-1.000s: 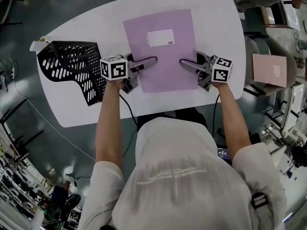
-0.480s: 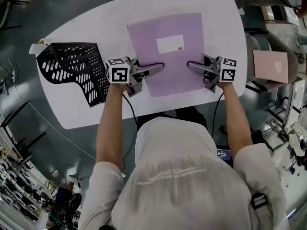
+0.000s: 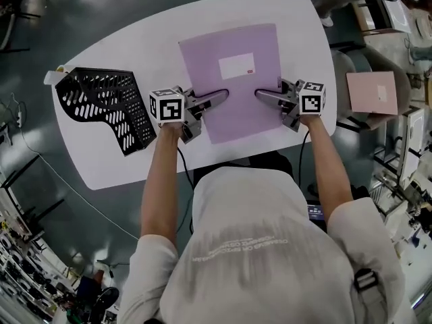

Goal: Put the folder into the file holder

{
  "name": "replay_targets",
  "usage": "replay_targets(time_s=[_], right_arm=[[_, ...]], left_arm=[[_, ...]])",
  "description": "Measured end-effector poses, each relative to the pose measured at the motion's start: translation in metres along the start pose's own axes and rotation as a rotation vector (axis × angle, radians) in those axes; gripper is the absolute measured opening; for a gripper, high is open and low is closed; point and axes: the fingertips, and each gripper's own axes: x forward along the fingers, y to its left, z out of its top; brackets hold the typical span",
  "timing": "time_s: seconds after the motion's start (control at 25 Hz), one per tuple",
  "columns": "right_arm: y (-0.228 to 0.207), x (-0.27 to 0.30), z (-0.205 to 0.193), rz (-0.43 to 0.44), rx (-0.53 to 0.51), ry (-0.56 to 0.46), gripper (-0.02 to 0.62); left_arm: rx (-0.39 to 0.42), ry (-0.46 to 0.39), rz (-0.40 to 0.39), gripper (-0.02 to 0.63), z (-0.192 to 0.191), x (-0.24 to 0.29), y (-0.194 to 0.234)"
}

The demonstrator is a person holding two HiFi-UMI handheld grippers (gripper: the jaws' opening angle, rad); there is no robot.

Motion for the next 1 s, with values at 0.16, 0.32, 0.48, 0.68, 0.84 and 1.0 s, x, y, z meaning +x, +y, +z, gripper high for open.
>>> replay_targets(time_s=[0.16, 0.32, 0.48, 0.68, 0.84, 1.0], right_arm=[[-0.004, -0.014, 0.019, -0.049, -0.073, 0.020, 0.290], [0.002, -0.017, 0.037, -0.106, -0.146, 0.082, 0.301], [0.017, -0.022, 0.073, -0.137, -0.291, 0.012, 0.231], [0.034, -0.036, 0.123, -0.239, -0.483, -0.064, 0.035], [0.061, -0.032, 0.147, -0.266, -0.580, -0.125, 0.025], [0.099, -0.011, 0.160, -0.205, -0.688, -0.114, 0.025]], left_arm=[[0.041, -0.102, 0.092, 0.164, 0.007, -0.004, -0.015], [0.127, -0.183, 0.184, 0.163, 0.014, -0.007, -0.035], [0.188, -0.319, 0.280, 0.163, 0.025, -0.026, -0.056], [0.274, -0.479, 0.449, 0.163, 0.035, -0.066, -0.080], [0.306, -0.666, 0.545, 0.161, 0.033, -0.104, -0.105], [0.383, -0.844, 0.645, 0.160, 0.036, -0.143, -0.149]])
